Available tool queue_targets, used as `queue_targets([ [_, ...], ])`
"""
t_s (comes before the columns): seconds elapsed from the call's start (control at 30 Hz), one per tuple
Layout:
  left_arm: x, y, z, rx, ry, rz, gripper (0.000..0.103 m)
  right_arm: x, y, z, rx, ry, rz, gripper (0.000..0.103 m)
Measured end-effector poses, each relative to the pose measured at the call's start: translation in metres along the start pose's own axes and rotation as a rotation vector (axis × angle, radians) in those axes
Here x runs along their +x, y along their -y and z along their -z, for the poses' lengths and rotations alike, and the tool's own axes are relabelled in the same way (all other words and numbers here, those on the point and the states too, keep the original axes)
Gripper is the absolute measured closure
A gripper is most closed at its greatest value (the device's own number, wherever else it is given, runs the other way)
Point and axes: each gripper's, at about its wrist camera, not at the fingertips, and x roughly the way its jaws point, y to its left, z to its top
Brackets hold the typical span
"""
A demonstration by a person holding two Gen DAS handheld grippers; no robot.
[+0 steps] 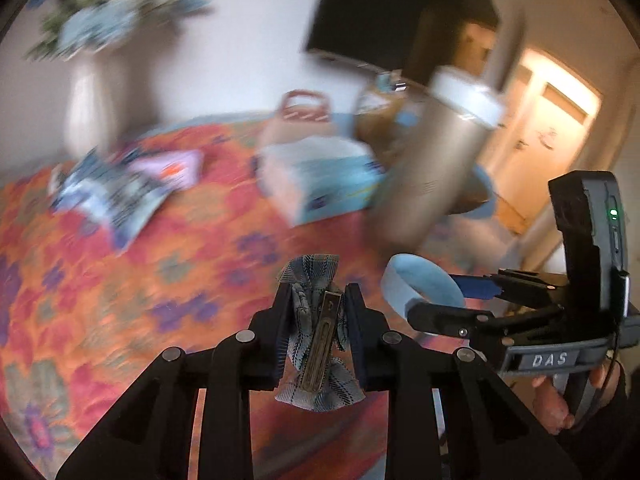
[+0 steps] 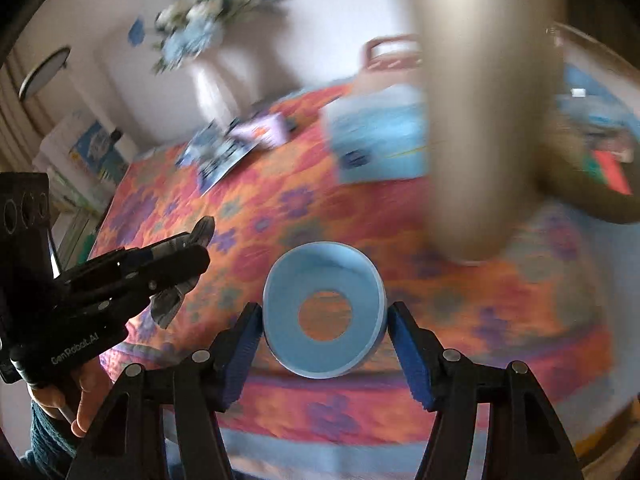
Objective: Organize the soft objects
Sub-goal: 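Lift the bow clip with the left gripper while the right carries the blue ring toward the tray, then open both grippers to drop the bow clip and blue ring onto the tray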
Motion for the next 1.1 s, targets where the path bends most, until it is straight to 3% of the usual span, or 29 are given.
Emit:
queue_targets([
  [0.33,0.024,0.086,-0.037,0.142,-0.005,0.151,0.080,-0.085,0.083,-0.005,0.140,0.136,0.113,0.040],
  [0.67,0.046,0.158,-0.064,0.239,0.023,0.226,0.080,-0.131,0.142,-0.010,0.247,0.226,0.172,0.040],
  [0.9,0.070,0.201,-0.091,0.264,0.091,0.167,0.080,-0.152,0.168,-0.036,0.230,0.319,0.280,0.040],
  [1.1,0.104,0.229,-0.114,0.250,0.142,-0.025,0.080,-0.152,0.209,-0.076,0.317,0.370,0.228,0.039],
])
